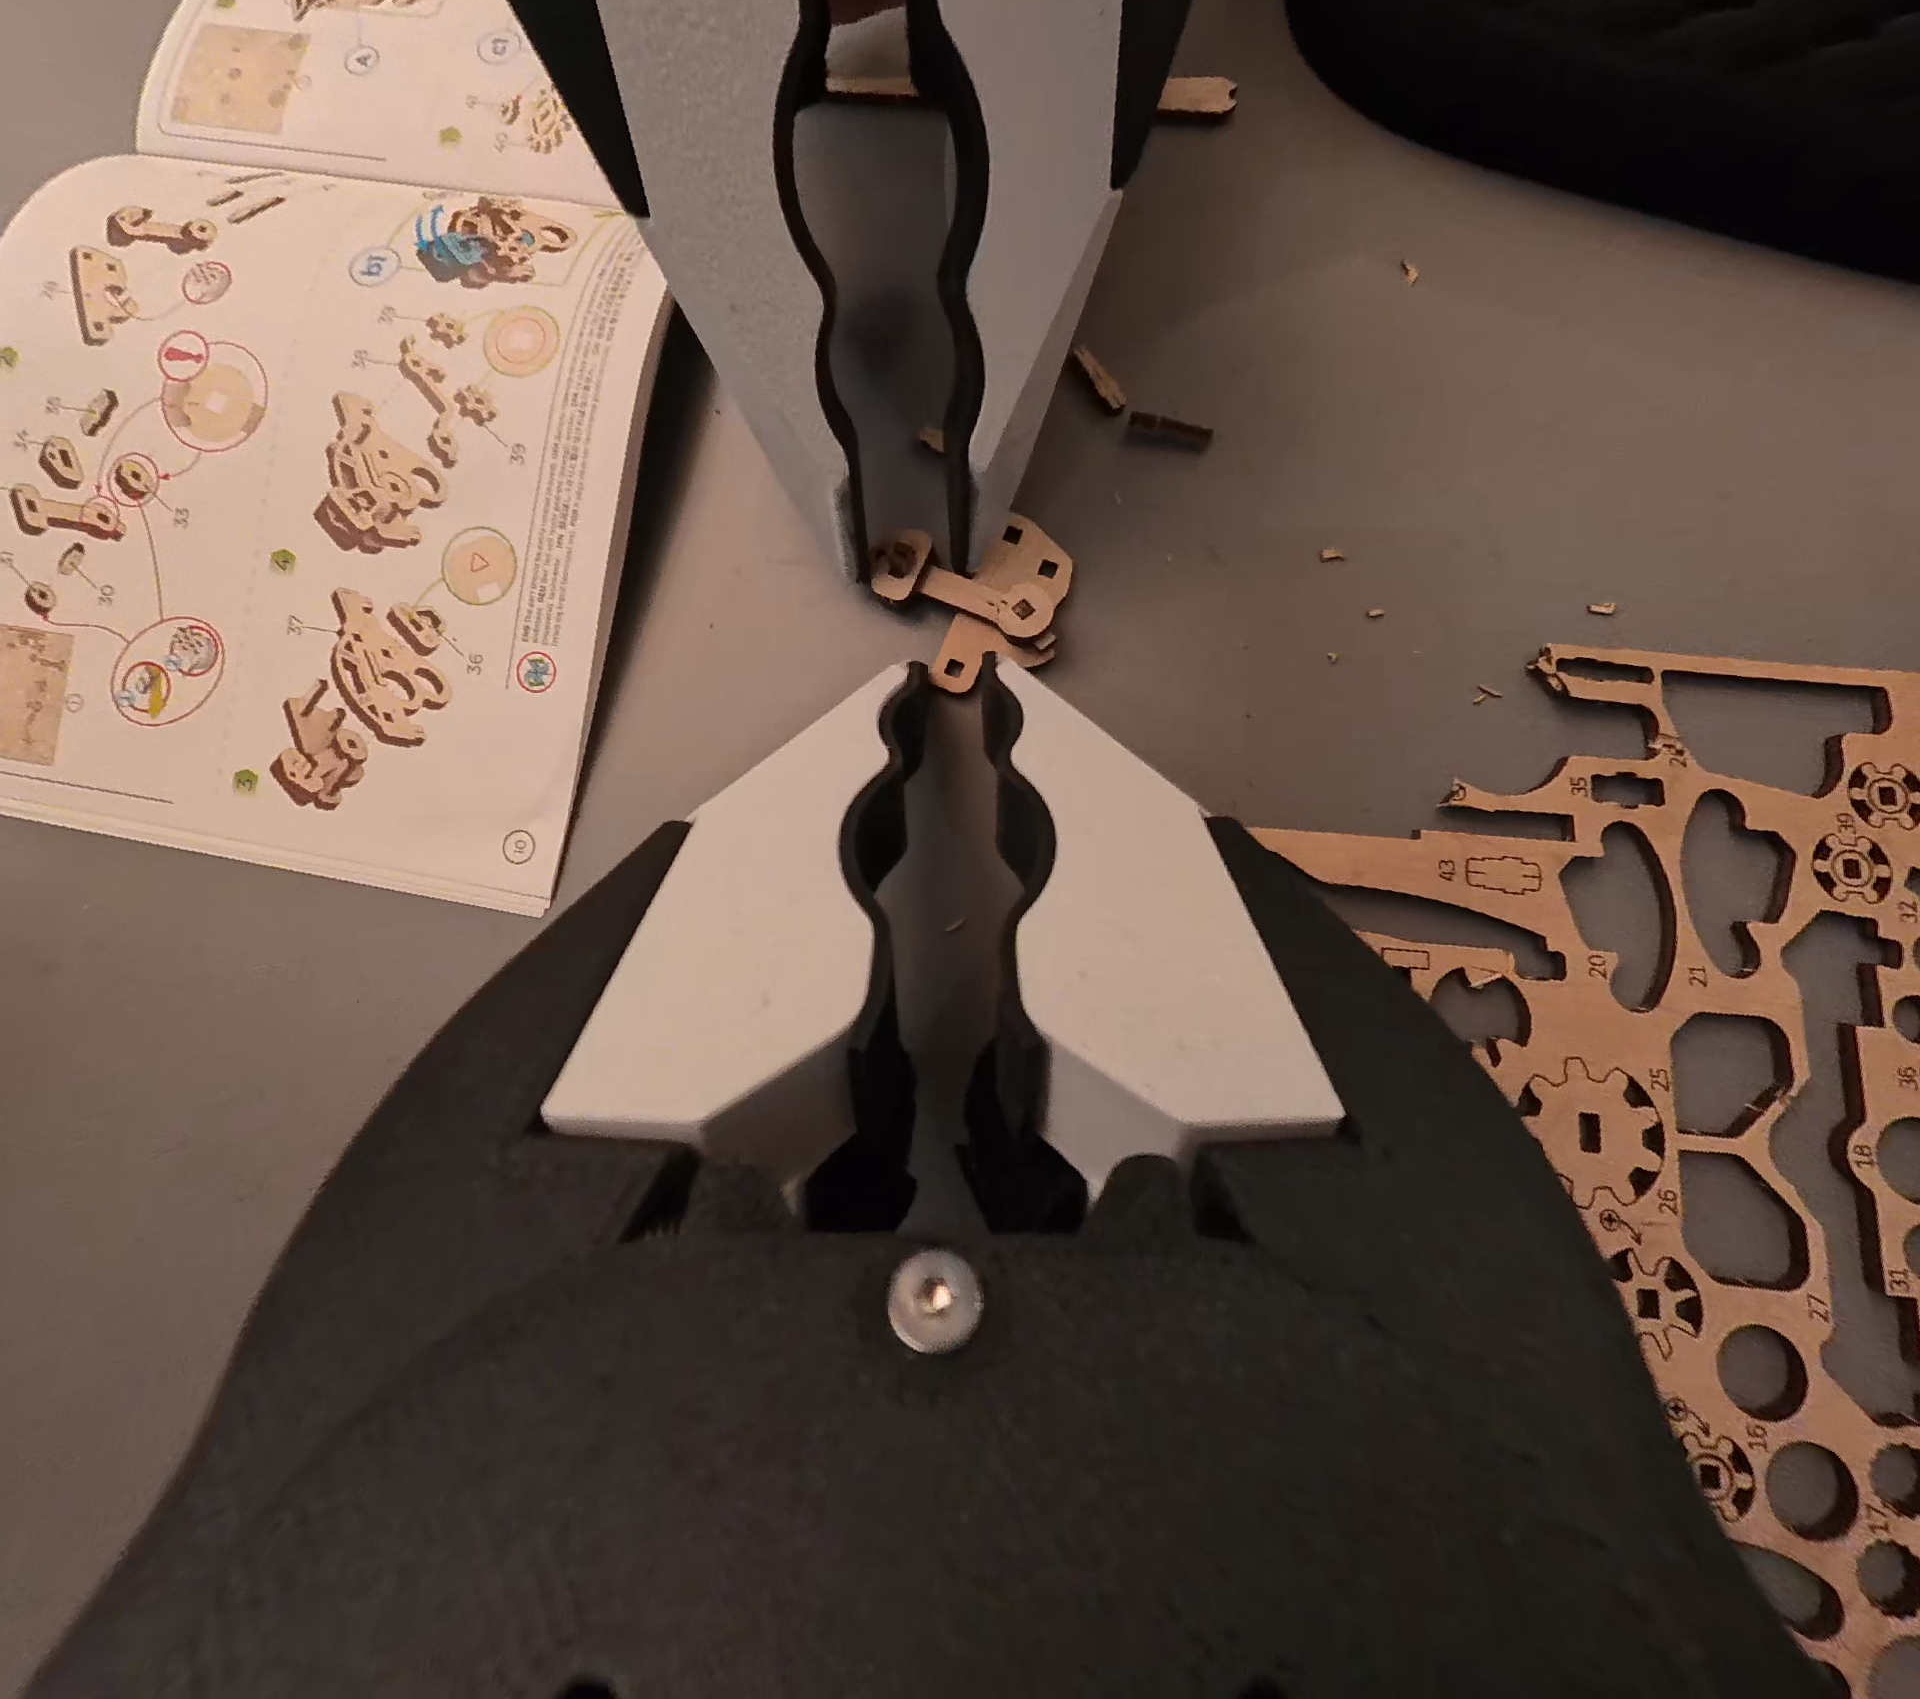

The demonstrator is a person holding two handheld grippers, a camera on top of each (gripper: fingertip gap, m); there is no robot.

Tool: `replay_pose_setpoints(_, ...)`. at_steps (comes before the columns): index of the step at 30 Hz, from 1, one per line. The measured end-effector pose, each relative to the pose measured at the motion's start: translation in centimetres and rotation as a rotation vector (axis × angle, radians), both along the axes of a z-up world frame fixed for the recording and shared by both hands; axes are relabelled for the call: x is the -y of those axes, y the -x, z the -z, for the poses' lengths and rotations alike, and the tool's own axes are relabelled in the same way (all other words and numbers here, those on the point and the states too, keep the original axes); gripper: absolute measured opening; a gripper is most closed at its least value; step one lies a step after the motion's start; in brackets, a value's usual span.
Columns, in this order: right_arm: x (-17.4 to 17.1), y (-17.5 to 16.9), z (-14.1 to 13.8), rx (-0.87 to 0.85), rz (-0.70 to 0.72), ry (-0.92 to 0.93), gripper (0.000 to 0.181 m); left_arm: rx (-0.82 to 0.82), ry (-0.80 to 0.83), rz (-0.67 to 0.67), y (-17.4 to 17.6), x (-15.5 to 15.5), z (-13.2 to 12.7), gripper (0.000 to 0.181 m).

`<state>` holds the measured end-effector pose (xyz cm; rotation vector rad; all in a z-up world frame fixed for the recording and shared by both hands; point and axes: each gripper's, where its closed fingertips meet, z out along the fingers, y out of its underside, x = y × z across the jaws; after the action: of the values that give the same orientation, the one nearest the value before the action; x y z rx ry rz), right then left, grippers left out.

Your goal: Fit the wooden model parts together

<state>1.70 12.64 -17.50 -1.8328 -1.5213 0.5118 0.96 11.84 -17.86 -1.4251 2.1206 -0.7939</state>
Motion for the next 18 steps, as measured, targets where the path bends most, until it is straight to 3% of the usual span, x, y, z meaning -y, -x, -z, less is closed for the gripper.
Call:
replay_pose_setpoints(13,0.1,-0.1,0.0,0.002,0.006,-0.012,0.015,0.001,0.008,-0.006,0.0,0.0,0.0,0.008)
replay_pose_setpoints(18,0.4,-0.1,-1.0,-0.034,0.030,-0.035,0.023,0.002,0.004,-0.012,0.0,0.0,0.0,0.008)
